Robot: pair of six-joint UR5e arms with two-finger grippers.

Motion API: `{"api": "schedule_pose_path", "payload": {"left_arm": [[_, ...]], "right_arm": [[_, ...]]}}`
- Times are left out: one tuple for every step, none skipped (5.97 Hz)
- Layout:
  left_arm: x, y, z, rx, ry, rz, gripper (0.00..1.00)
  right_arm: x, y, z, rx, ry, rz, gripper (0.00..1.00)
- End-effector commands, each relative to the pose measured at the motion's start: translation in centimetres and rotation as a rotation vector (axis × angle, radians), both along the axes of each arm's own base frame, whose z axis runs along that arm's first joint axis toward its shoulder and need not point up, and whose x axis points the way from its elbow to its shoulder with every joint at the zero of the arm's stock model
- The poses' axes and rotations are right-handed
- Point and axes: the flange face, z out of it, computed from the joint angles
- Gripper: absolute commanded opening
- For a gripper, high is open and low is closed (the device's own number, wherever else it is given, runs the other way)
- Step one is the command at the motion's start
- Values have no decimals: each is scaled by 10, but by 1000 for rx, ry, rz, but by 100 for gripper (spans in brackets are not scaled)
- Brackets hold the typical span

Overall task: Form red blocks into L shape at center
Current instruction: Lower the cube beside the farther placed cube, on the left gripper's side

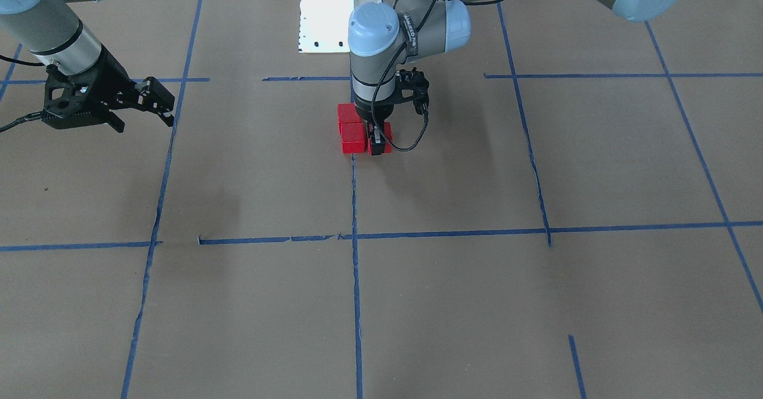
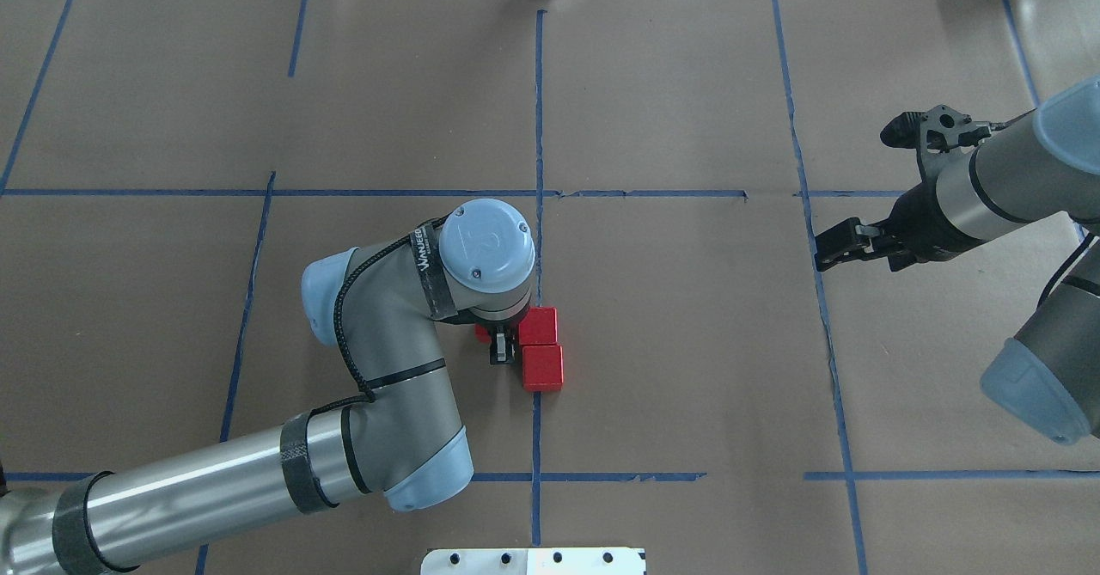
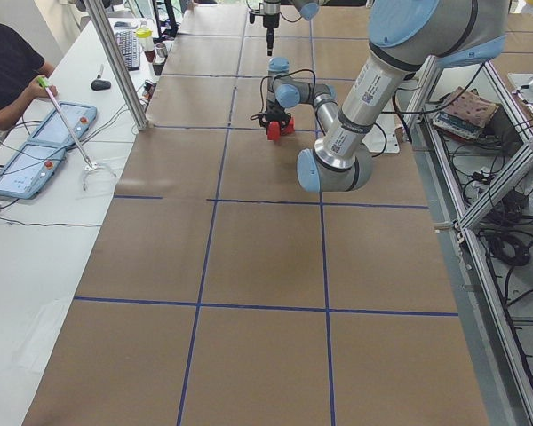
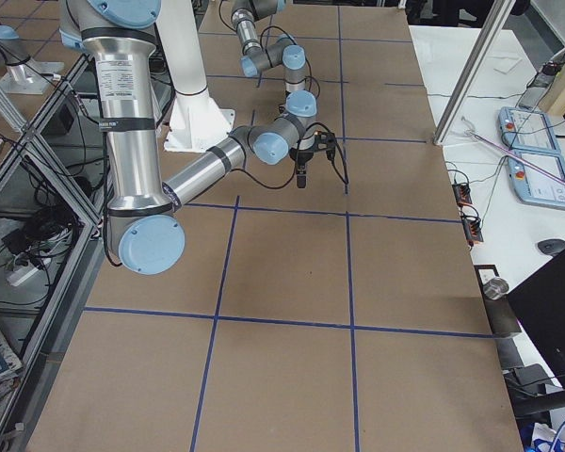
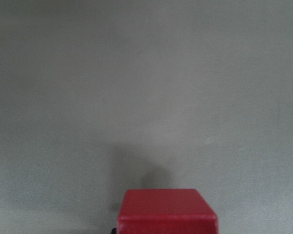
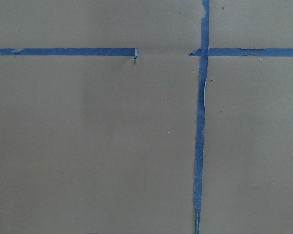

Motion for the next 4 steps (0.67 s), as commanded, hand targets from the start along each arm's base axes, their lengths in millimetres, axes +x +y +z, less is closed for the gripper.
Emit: {"api": "schedule_pose_path", "payload": {"left_arm": [[1,1,1,0,1,2,3],[2,2,-1,2,4,3,4],[3,3,-2,3,5,7,4],[5,6,-1,4,3,13,4]], "right_arm": [[0,0,0,0,-2,0,100],[0,0,0,0,-1,-1,100],[0,0,0,0,-1,-1,100],[0,0,1,-2,1,-1,100]]}}
